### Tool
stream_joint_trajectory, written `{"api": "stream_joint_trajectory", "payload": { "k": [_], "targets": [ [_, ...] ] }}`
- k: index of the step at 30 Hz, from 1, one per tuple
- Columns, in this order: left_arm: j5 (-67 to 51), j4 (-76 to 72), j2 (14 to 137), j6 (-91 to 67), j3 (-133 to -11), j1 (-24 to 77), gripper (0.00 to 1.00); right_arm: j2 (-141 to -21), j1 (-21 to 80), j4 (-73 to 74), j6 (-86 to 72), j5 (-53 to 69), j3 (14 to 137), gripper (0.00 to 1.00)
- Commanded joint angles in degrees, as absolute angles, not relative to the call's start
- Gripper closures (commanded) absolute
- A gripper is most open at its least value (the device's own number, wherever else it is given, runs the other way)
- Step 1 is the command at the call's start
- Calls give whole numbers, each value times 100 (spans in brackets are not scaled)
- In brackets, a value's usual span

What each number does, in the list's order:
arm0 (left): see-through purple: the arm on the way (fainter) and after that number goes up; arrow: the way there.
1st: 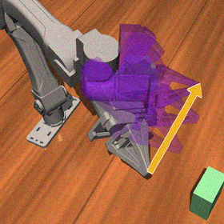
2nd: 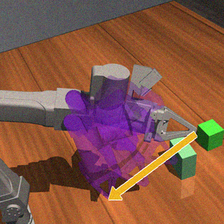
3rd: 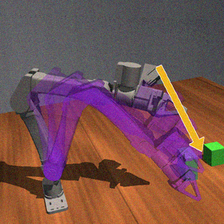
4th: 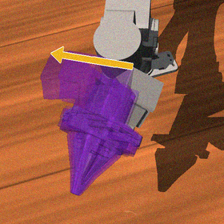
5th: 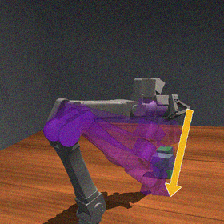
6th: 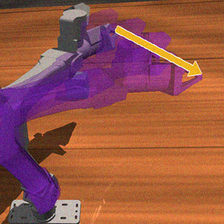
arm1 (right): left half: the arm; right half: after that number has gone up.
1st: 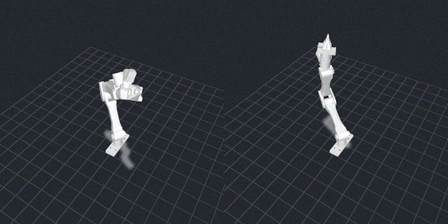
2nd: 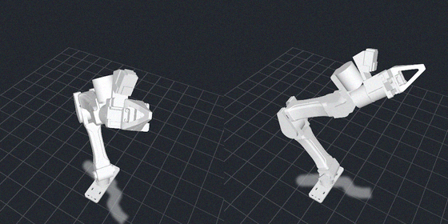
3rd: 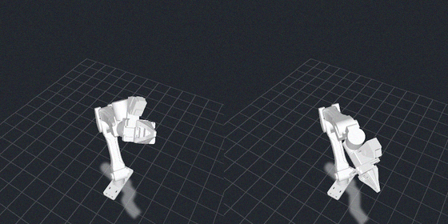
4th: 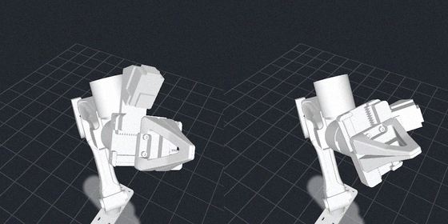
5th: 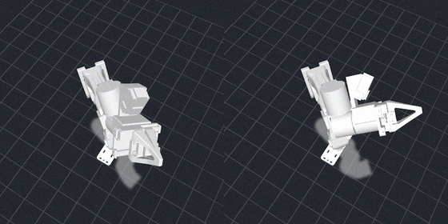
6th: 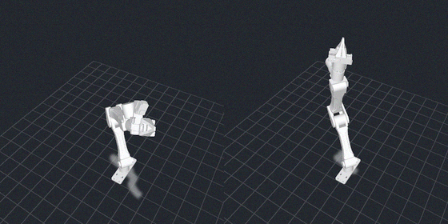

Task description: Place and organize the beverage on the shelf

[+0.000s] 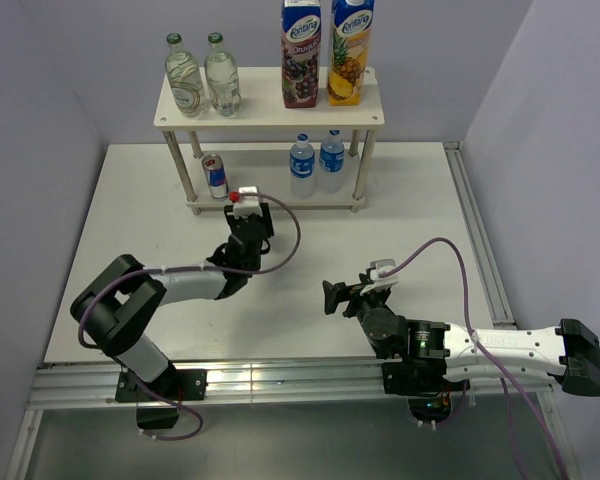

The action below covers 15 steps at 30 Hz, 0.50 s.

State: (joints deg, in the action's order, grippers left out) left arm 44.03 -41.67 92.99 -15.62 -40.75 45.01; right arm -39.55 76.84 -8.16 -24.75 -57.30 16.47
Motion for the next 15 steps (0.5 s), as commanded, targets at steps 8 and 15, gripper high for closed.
{"api": "stream_joint_trajectory", "payload": {
  "k": [8,15],
  "targets": [
    [3533,-4236,9307,-1134,-5176,3560,100,-3973,7655,-1055,-2434,-5739,1723,0],
    [3744,-4500,10019,-1063,-5738,3463,100,-3938,7655,-1055,-2435,-5731,1714,0]
  ]
}}
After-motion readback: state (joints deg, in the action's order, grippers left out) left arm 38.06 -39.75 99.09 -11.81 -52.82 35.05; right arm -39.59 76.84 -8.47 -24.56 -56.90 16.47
